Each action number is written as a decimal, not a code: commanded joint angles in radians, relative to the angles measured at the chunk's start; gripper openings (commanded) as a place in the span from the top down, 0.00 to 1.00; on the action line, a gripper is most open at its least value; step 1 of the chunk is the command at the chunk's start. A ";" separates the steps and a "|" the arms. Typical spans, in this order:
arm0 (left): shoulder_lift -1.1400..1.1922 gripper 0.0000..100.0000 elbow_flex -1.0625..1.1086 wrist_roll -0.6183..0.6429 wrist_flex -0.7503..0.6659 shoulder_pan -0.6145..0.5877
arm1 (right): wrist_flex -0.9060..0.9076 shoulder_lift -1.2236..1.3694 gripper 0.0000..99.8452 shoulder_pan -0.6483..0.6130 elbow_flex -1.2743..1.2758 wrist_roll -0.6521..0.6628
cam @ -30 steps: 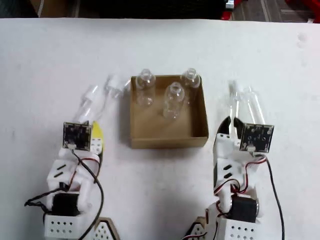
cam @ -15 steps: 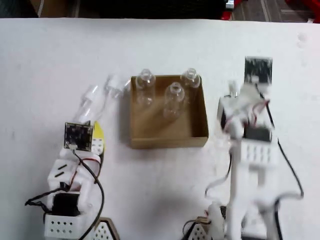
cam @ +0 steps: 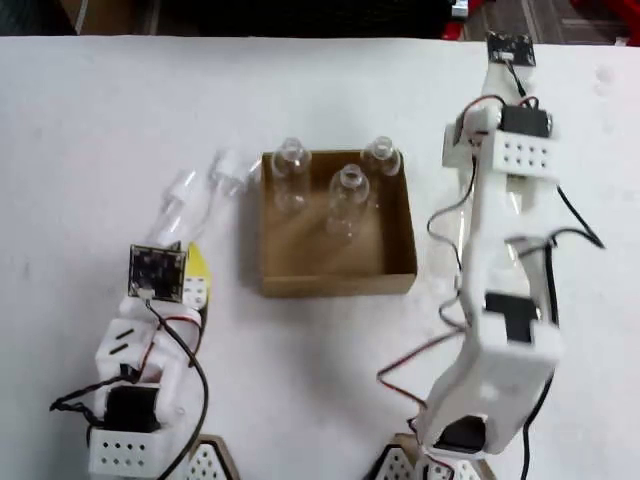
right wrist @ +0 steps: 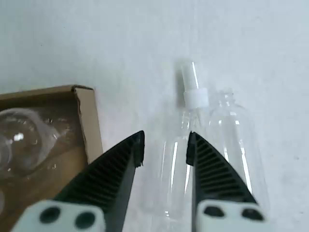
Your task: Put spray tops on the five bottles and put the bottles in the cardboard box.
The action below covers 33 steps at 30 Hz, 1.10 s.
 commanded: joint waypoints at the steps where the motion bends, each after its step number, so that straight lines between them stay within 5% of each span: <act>1: -0.007 0.94 -0.002 -0.009 -0.009 0.010 | 0.110 0.231 0.88 0.027 -0.350 0.014; 16: -0.007 0.94 -0.002 -0.009 -0.009 0.010 | 0.397 0.765 0.81 0.064 -1.051 0.015; 33: -0.008 0.94 -0.002 -0.009 -0.011 0.010 | 0.429 0.816 0.81 0.068 -1.102 0.120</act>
